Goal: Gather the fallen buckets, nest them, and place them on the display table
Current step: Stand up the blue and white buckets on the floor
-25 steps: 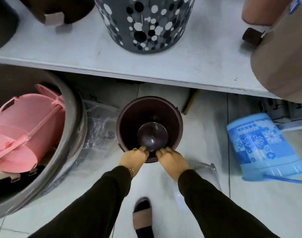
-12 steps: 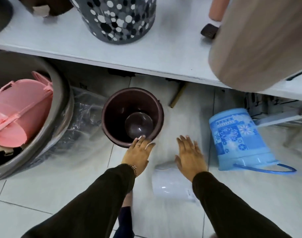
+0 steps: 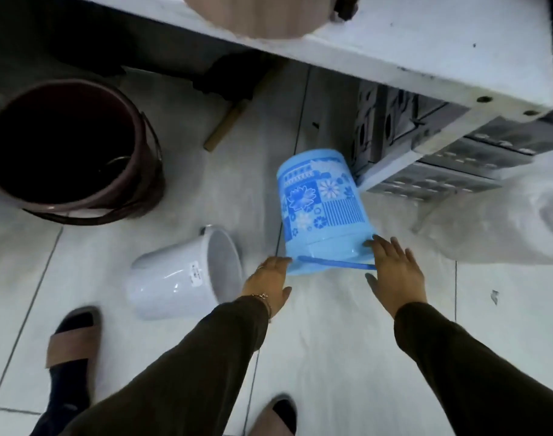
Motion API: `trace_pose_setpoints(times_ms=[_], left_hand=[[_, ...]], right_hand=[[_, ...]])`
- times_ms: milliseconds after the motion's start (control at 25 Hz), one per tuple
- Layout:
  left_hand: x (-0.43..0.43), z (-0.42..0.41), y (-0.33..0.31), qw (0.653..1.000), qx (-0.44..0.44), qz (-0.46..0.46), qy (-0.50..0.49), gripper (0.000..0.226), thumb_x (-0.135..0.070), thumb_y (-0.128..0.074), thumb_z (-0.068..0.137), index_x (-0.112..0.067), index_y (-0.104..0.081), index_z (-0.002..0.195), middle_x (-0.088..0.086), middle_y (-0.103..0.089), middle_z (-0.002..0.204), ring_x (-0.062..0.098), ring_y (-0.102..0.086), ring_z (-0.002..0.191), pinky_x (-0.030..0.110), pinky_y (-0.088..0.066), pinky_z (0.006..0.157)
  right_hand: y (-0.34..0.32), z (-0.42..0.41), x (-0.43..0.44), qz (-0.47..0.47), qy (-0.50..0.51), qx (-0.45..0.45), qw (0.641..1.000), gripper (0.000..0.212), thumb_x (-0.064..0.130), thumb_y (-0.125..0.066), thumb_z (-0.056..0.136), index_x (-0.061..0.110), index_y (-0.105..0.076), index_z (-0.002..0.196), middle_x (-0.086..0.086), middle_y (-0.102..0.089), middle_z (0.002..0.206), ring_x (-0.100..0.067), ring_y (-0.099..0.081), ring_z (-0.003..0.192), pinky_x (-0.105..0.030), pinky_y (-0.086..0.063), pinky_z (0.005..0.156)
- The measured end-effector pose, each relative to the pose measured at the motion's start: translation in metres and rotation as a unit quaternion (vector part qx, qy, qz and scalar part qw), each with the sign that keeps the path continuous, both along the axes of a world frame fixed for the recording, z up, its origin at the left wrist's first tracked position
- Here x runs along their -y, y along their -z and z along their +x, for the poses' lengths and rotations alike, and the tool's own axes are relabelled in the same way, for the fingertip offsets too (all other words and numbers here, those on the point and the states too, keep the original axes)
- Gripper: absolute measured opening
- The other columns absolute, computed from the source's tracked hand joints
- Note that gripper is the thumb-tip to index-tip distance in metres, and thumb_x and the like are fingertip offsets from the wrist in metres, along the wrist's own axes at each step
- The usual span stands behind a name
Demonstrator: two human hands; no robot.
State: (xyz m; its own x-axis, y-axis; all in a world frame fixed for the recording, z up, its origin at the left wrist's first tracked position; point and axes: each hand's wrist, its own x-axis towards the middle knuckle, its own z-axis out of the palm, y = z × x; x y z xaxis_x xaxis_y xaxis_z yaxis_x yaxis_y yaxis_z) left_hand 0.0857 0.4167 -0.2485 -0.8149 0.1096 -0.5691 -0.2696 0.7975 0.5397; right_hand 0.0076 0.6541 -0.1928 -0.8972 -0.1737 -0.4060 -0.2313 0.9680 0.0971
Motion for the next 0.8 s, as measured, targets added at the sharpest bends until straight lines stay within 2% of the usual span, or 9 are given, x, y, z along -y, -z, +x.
trace_pose_setpoints(times_ms=[80, 160, 240, 320, 360, 440, 520, 640, 800], left_hand=[[-0.021, -0.005, 0.017, 0.998, 0.029, 0.031, -0.05, 0.067, -0.026, -0.056, 0.096, -0.016, -0.025, 0.154, 0.009, -0.038, 0.155, 0.027, -0.046, 0.137, 0.035, -0.038, 0.115], [-0.031, -0.003, 0.021, 0.991, 0.028, 0.045, -0.121, 0.063, -0.022, -0.058, 0.094, -0.015, -0.028, 0.15, 0.011, -0.046, 0.148, 0.031, -0.056, 0.125, 0.037, -0.044, 0.109], [-0.029, 0.0, 0.011, 0.976, 0.007, 0.066, -0.206, 0.06, -0.016, -0.059, 0.093, -0.016, -0.03, 0.146, 0.013, -0.051, 0.14, 0.033, -0.059, 0.117, 0.036, -0.047, 0.104], [-0.019, 0.0, -0.007, 0.959, -0.018, 0.066, -0.275, 0.056, -0.014, -0.058, 0.094, -0.014, -0.033, 0.144, 0.016, -0.052, 0.135, 0.034, -0.058, 0.116, 0.037, -0.046, 0.101], [-0.013, -0.003, -0.015, 0.952, -0.021, 0.057, -0.299, 0.054, -0.016, -0.058, 0.095, -0.012, -0.036, 0.143, 0.018, -0.052, 0.134, 0.036, -0.057, 0.117, 0.038, -0.045, 0.101], [-0.001, -0.016, -0.028, 0.942, -0.001, 0.044, -0.332, 0.049, -0.019, -0.057, 0.096, -0.007, -0.04, 0.141, 0.02, -0.055, 0.132, 0.038, -0.056, 0.118, 0.04, -0.045, 0.1], [0.004, -0.029, -0.04, 0.928, 0.007, 0.052, -0.37, 0.045, -0.018, -0.057, 0.096, -0.005, -0.044, 0.137, 0.019, -0.059, 0.129, 0.037, -0.059, 0.113, 0.038, -0.048, 0.093], [-0.001, -0.05, -0.059, 0.906, -0.038, 0.099, -0.409, 0.038, -0.013, -0.058, 0.095, -0.009, -0.051, 0.132, 0.011, -0.064, 0.118, 0.033, -0.065, 0.101, 0.039, -0.058, 0.081], [-0.018, -0.067, -0.067, 0.916, -0.035, 0.136, -0.375, 0.044, -0.015, -0.065, 0.091, -0.012, -0.056, 0.134, 0.014, -0.064, 0.124, 0.033, -0.067, 0.106, 0.046, -0.06, 0.09]], right_hand=[[0.016, -0.01, -0.01, -0.079, 0.003, -0.01, 0.997, 0.054, 0.018, -0.065, 0.092, 0.016, -0.048, 0.143, 0.0, -0.051, 0.151, -0.03, -0.051, 0.137, -0.049, -0.034, 0.118], [0.025, -0.012, -0.015, -0.129, -0.014, -0.03, 0.991, 0.047, 0.016, -0.064, 0.093, 0.014, -0.052, 0.138, -0.001, -0.064, 0.136, -0.029, -0.069, 0.109, -0.049, -0.043, 0.111], [0.02, -0.007, -0.02, -0.172, -0.02, -0.062, 0.983, 0.038, 0.015, -0.068, 0.089, 0.017, -0.058, 0.126, -0.002, -0.072, 0.119, -0.031, -0.072, 0.085, -0.043, -0.056, 0.086], [0.006, -0.003, -0.024, -0.243, 0.04, -0.08, 0.966, 0.026, 0.021, -0.066, 0.091, 0.025, -0.056, 0.114, -0.002, -0.074, 0.093, -0.03, -0.068, 0.068, -0.032, -0.05, 0.06], [-0.002, -0.004, -0.025, -0.291, 0.096, -0.076, 0.949, 0.019, 0.026, -0.063, 0.093, 0.028, -0.054, 0.11, -0.001, -0.071, 0.083, -0.028, -0.065, 0.065, -0.03, -0.046, 0.056], [-0.014, -0.008, -0.026, -0.392, 0.227, -0.056, 0.89, 0.01, 0.033, -0.062, 0.095, 0.032, -0.055, 0.102, -0.001, -0.069, 0.077, -0.025, -0.066, 0.065, -0.032, -0.052, 0.057], [-0.021, -0.011, -0.025, -0.478, 0.356, -0.013, 0.802, 0.009, 0.03, -0.067, 0.093, 0.031, -0.059, 0.095, -0.006, -0.074, 0.087, -0.025, -0.073, 0.073, -0.036, -0.061, 0.062], [-0.025, -0.014, -0.031, -0.519, 0.496, 0.005, 0.696, 0.016, 0.021, -0.074, 0.088, 0.025, -0.063, 0.1, -0.011, -0.078, 0.091, -0.022, -0.078, 0.068, -0.032, -0.061, 0.05], [-0.022, -0.006, -0.035, -0.494, 0.574, -0.001, 0.653, 0.047, 0.005, -0.074, 0.087, 0.019, -0.049, 0.125, -0.012, -0.067, 0.113, -0.031, -0.074, 0.083, -0.039, -0.063, 0.06]])
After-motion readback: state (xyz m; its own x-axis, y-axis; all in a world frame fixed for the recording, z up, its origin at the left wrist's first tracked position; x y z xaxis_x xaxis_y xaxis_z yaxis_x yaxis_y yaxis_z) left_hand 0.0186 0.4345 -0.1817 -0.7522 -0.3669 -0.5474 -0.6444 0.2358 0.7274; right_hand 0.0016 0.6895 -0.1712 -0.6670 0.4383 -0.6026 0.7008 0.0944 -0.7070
